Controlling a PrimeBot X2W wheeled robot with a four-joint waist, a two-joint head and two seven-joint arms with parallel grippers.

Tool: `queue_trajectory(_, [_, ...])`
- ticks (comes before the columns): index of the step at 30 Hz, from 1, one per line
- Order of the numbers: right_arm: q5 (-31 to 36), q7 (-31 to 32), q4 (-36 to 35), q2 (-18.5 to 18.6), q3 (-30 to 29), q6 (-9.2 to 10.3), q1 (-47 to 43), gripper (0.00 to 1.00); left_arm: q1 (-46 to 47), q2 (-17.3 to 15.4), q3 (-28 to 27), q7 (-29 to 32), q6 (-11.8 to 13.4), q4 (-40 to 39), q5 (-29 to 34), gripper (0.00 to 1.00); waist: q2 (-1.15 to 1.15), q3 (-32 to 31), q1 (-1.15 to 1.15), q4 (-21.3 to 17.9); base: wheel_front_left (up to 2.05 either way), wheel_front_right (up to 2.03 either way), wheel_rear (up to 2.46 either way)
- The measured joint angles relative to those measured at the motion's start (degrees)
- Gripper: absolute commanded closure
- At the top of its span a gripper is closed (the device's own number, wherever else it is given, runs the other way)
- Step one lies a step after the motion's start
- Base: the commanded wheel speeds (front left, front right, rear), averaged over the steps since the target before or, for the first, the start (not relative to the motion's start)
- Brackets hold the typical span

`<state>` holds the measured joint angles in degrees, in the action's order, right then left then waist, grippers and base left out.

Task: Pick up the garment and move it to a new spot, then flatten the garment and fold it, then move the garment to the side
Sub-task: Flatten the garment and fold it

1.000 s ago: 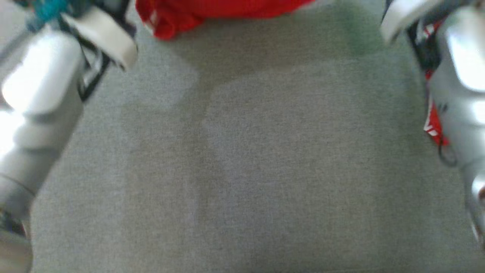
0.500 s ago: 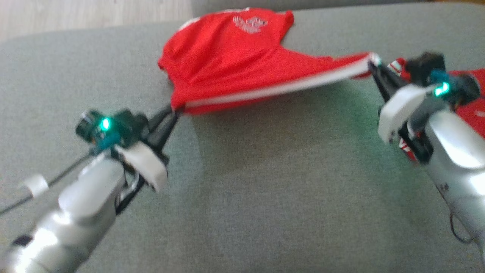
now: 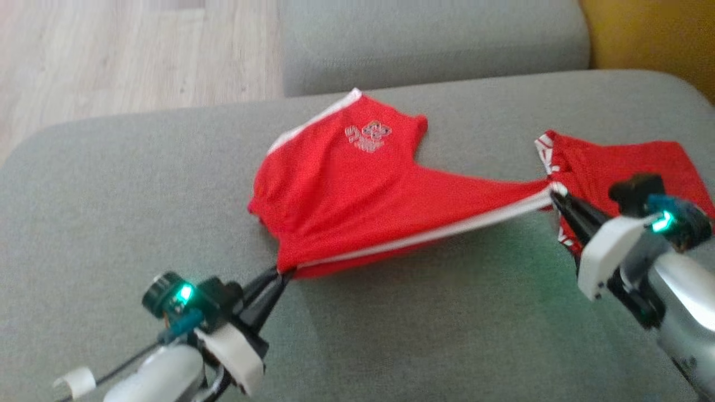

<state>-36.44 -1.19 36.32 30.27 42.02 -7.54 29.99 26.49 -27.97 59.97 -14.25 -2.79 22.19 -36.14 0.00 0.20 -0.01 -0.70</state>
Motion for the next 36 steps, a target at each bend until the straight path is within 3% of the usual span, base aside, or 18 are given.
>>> queue_trajectory(10, [-0.8,4.3,-11.9,4.8,-7.4,0.0,-11.8,1.0,-6.8,-3.0,1.4,2.7,5.4,-12.2,-0.1,1.0,0.0,-2.2,0.0,0.1,0.0,0.0,0.0])
queue_trajectory(16, [2.1,6.4,-17.8,4.8,-14.5,0.0,-16.7,1.0,-8.0,-4.3,1.5,3.9,7.4,-17.7,-0.1,1.0,0.0,-1.5,0.01,1.0,0.0,0.0,0.0])
queue_trajectory(28, [10.9,12.2,-25.0,1.4,-24.1,0.0,-13.1,1.0,-1.8,-4.1,-0.3,4.6,7.3,-18.7,-0.1,1.0,0.0,4.3,0.02,3.4,0.0,0.0,0.0])
queue_trajectory(36, [14.3,14.2,-23.0,0.8,-22.4,0.0,-2.0,1.0,2.8,-3.0,-1.3,4.6,6.0,-15.5,-0.1,1.0,0.0,9.9,0.02,6.1,0.0,0.0,0.0])
